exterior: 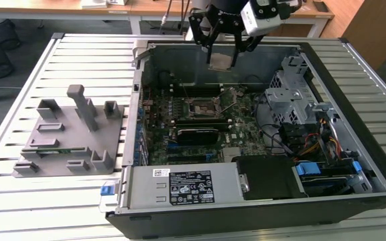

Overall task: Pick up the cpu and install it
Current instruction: 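Place the cpu into insertion slot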

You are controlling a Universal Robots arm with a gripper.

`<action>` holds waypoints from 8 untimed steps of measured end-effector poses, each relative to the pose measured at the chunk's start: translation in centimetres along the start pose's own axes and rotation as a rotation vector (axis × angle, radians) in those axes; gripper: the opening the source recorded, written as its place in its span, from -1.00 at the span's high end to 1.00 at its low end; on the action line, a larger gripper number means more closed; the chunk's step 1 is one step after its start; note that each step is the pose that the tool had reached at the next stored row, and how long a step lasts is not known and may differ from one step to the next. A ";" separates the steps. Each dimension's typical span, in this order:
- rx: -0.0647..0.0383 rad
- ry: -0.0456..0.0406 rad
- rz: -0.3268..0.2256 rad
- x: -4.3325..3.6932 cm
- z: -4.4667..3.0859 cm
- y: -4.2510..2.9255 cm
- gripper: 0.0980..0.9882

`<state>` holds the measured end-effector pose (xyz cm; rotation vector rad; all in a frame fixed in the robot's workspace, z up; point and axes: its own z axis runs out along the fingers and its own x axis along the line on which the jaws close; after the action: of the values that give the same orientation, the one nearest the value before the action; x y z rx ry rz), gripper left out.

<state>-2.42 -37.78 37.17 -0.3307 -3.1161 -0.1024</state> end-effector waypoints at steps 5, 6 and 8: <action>0.005 -0.0044 0.047 -0.02 0.18 0.06 0.02; 0.007 -0.0050 0.048 -0.02 0.23 0.05 0.02; 0.014 -0.0068 0.052 -0.02 0.33 0.06 0.02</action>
<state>-2.38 -37.70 36.85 -0.4116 -3.1107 -0.0796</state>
